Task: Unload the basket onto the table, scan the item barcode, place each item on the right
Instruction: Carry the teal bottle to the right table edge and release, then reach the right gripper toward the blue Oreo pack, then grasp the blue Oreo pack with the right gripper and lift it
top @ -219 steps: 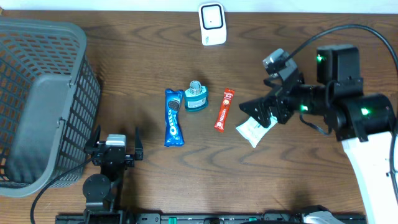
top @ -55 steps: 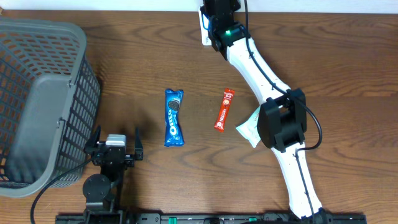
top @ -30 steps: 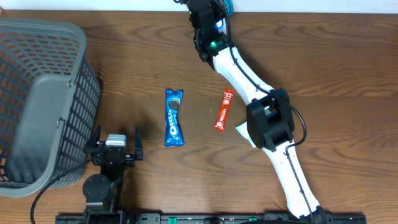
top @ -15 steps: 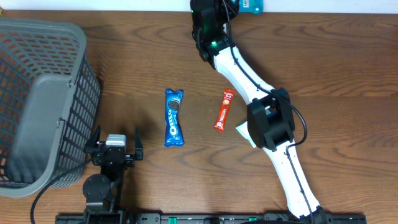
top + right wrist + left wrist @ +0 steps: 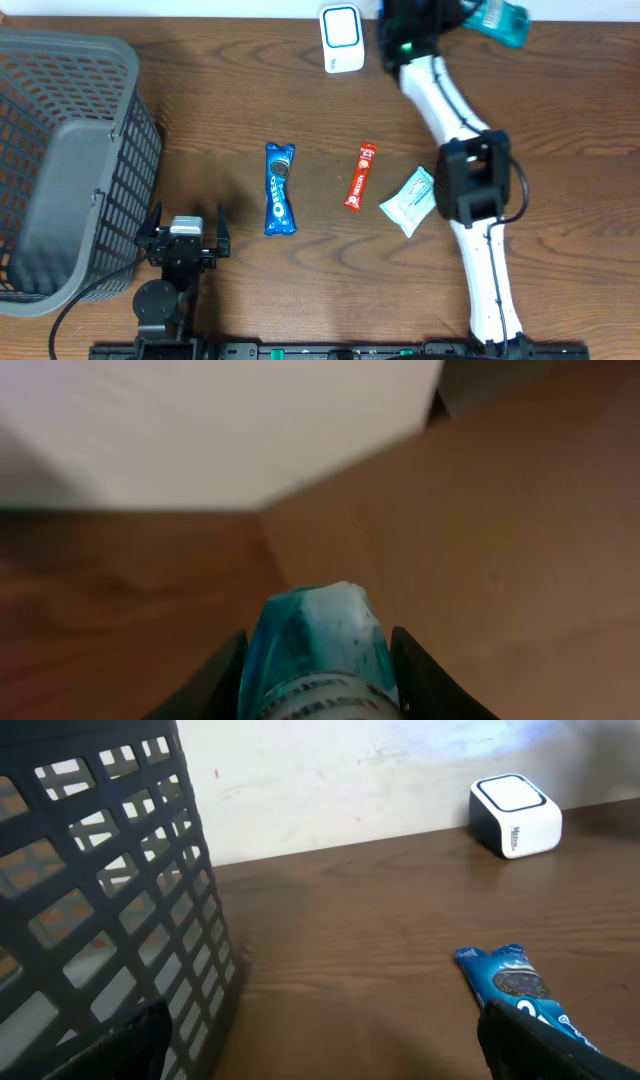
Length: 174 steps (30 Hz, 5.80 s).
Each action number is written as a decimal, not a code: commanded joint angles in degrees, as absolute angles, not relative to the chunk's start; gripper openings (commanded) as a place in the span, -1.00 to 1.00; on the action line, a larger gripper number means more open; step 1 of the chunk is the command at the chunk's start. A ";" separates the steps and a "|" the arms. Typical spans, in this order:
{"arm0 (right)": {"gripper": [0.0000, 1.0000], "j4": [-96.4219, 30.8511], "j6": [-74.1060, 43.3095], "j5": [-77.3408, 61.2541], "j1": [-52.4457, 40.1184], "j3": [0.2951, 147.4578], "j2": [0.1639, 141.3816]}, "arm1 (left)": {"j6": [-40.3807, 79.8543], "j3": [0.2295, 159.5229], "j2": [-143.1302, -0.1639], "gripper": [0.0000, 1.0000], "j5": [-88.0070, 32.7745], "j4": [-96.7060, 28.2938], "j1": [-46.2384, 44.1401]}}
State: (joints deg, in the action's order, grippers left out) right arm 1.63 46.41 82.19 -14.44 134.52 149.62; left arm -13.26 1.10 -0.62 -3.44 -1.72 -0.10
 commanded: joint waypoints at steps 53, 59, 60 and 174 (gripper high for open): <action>0.98 -72.86 -14.04 30.02 26.61 145.75 148.51 | -12.56 0.23 -0.27 0.96 -3.38 -3.84 0.10; 0.99 -80.75 -12.95 8.23 19.05 156.73 148.51 | -12.56 0.23 -0.27 0.96 -3.38 -3.84 0.10; 0.99 -81.89 -12.03 2.52 17.61 158.04 148.51 | -12.56 0.23 -0.27 0.96 -3.38 -3.84 0.10; -0.98 -97.32 0.05 -89.49 -36.73 145.91 149.38 | -12.56 0.23 -0.27 0.96 -3.38 -3.84 0.10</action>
